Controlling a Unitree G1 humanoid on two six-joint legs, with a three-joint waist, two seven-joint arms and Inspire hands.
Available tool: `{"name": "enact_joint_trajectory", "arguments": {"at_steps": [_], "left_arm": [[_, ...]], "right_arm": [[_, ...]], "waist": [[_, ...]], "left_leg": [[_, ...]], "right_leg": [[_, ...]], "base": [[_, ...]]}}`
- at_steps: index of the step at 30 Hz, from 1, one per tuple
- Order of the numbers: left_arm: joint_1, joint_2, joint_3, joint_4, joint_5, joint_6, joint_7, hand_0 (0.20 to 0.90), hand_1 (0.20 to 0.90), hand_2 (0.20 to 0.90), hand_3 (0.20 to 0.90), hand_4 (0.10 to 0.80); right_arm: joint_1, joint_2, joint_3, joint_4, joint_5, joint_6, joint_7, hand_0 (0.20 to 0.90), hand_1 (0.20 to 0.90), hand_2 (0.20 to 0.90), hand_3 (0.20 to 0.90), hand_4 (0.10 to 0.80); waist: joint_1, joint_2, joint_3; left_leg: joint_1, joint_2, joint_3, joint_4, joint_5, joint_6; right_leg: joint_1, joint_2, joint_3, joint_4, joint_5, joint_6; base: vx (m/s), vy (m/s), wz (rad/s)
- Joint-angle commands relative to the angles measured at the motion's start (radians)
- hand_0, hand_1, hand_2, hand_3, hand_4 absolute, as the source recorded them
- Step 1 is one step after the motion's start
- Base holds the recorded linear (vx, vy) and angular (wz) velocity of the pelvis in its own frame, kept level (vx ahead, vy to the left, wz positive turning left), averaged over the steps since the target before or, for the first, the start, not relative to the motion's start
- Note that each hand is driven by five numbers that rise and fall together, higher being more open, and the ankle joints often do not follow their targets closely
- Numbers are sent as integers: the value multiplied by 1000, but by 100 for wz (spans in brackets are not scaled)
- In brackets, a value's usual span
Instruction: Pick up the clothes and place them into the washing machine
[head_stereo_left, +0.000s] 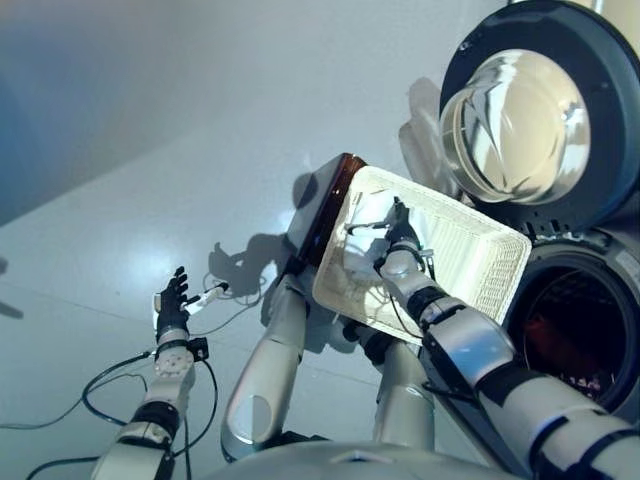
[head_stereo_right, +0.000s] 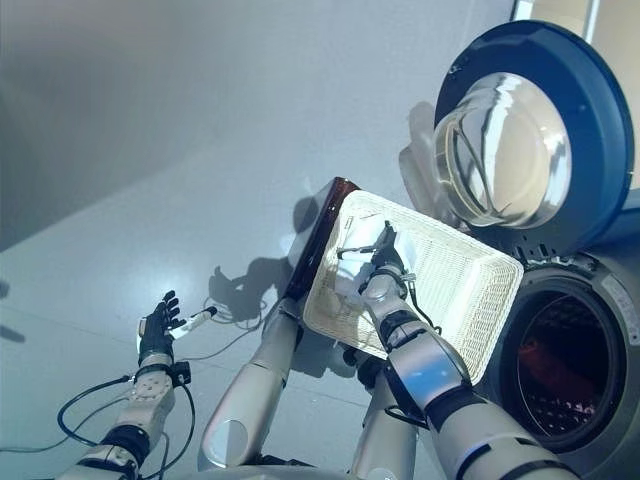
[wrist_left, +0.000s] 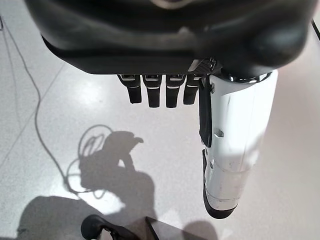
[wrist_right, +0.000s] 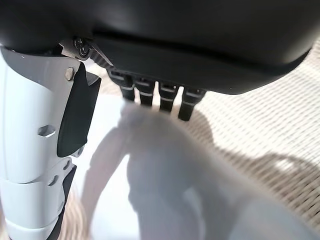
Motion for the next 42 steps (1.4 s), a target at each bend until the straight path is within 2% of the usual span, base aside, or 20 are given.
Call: {"name": "enact_joint_trajectory", "arguments": {"at_steps": [1,4,8,12,13,14,22,31,38,42], "left_arm": [[3,66,7,-50,7,-23,39,900,900,900,900,800],[-23,58,-6,-60,-9,-25,47,900,900,900,900,800],[-52,26,-31,-89,-14,-17,53,900,900,900,900,800],[-36,0,-49,-134,-1,-9,52,900,900,900,900,800],[-29,-7,-53,-137,5,-10,55,900,900,900,900,800],[-19,-11,-61,-144,11,-10,55,900,900,900,900,800],[31,-34,-124,-144,26,-26,55,900,900,900,900,800],[57,-47,-158,-133,34,-36,36,900,900,900,900,800],[79,-46,-153,-93,54,-28,26,900,900,900,900,800],[106,-43,-126,-33,53,-25,10,900,900,900,900,800]], "right_arm": [[-23,-12,4,-7,-68,-9,-22,900,900,900,900,800],[-40,1,15,21,-88,19,-31,900,900,900,900,800],[-61,-19,31,82,-163,88,-48,900,900,900,900,800],[-41,-67,31,100,-227,138,-56,900,900,900,900,800],[-26,-74,38,104,-254,150,-59,496,496,496,496,512],[-19,-85,35,110,-266,159,-58,200,200,200,200,300],[26,-169,-15,96,-286,165,-83,200,200,200,200,300],[58,-189,-43,110,-282,167,-98,200,200,200,200,300],[113,-224,-85,115,-270,160,-96,200,200,200,200,300],[157,-268,-177,108,-166,102,-86,200,200,200,200,300]], "waist": [[45,28,32],[52,45,51],[67,96,75],[68,147,90],[65,160,92],[63,170,94],[36,205,100],[21,218,74],[10,217,23],[-10,196,-23]], "left_leg": [[-46,-83,76,14,-2,38],[-85,-91,73,33,-1,38],[-154,-123,63,90,-11,42],[-206,-144,73,147,-24,54],[-221,-148,77,158,-25,55],[-231,-150,82,164,-24,58],[-245,-148,110,158,-9,67],[-178,-137,129,93,6,69],[-84,-120,132,28,13,69],[5,-104,142,-29,18,67]], "right_leg": [[17,33,5,-10,21,-7],[-31,28,3,46,-3,-15],[-104,-4,-6,153,-53,-26],[-163,-30,20,227,-80,-41],[-181,-39,31,243,-82,-44],[-192,-41,38,253,-80,-46],[-222,-55,84,244,-46,-33],[-170,-44,102,176,-16,-18],[-80,-34,103,98,4,-10],[10,-14,106,6,29,0]], "base": [[-37,-12,30],[-56,9,17],[-62,19,16],[-65,72,16],[-62,88,-4],[-56,94,-11],[-32,53,-18],[0,1,2],[44,-16,-5],[99,-23,-5]]}}
